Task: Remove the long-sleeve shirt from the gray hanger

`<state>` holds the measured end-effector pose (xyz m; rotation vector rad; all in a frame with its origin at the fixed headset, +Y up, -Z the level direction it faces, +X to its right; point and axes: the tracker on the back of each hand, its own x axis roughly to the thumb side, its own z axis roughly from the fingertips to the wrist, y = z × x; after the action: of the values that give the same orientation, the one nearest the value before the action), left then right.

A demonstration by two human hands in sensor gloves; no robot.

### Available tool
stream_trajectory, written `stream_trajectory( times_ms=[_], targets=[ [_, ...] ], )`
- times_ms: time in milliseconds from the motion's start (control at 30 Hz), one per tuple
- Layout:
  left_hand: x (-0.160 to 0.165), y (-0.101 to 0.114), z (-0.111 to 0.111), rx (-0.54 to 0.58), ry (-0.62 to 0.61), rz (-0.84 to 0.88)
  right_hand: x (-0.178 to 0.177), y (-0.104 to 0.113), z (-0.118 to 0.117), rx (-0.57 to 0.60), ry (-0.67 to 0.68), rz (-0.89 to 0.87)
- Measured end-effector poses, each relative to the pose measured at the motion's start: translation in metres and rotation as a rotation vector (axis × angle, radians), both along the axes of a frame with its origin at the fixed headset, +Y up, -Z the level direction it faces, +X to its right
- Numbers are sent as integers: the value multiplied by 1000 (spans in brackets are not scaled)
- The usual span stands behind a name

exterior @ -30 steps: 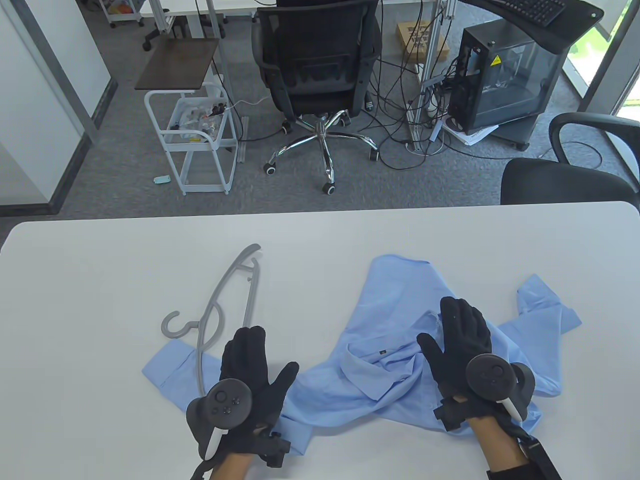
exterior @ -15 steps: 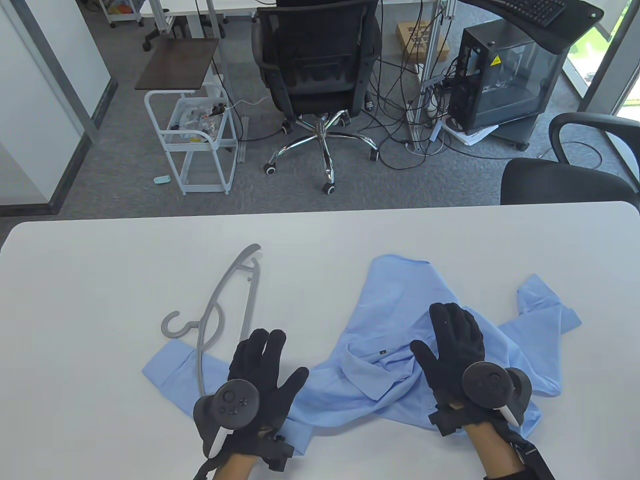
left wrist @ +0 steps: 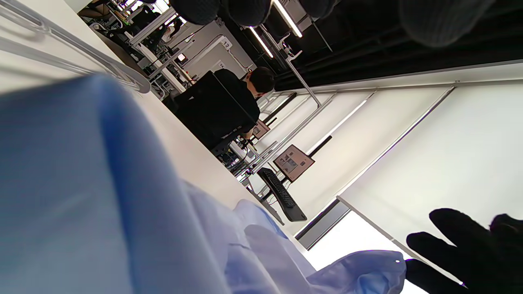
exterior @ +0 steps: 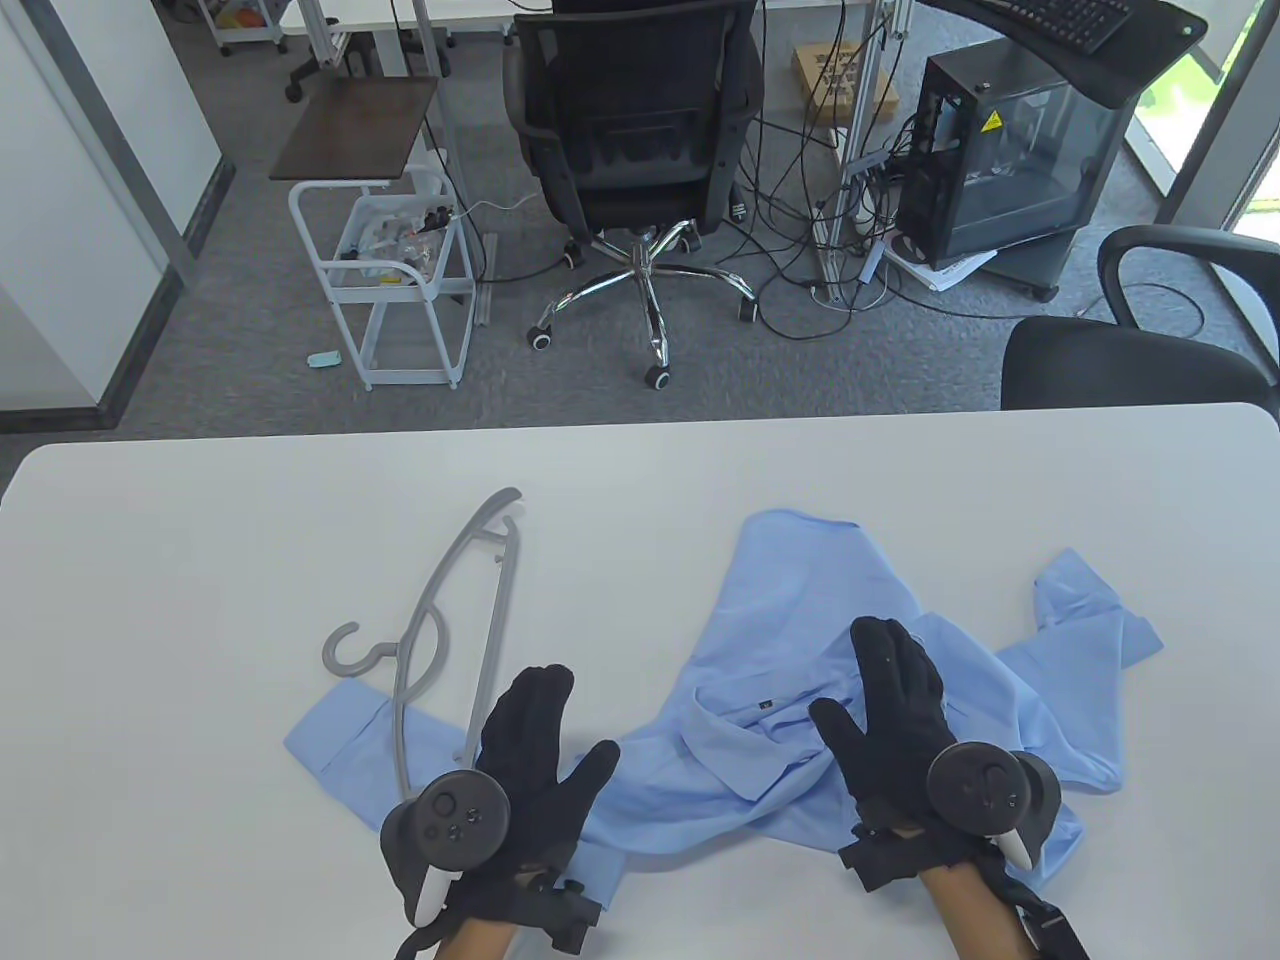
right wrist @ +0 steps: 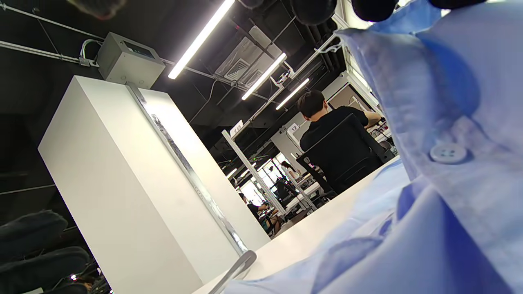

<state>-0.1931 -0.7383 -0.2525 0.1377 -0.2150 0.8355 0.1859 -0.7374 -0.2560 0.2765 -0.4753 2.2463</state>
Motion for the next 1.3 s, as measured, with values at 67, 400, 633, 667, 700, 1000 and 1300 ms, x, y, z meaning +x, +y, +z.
stream_trajectory(
  times_ms=[67,400,633,667,700,1000,1300],
  targets=[
    [0,1,1,5,1,13,-1,0,4,-4,-2,0],
    [0,0,2,-17,-12,40,-9,6,18,16,66,17],
    [-4,-2,1,-36,0,86,-15,5,19,18,70,31],
    [-4,-2,1,-36,0,88,-15,4,19,14,72,30],
    [-4,-2,1,-36,0,89,-15,3,19,13,72,30],
    [-2,-2,2,-30,5,62,-15,3,19,11,68,25],
    [-2,-3,1,-33,34,33,-14,3,18,4,61,16]
  ],
)
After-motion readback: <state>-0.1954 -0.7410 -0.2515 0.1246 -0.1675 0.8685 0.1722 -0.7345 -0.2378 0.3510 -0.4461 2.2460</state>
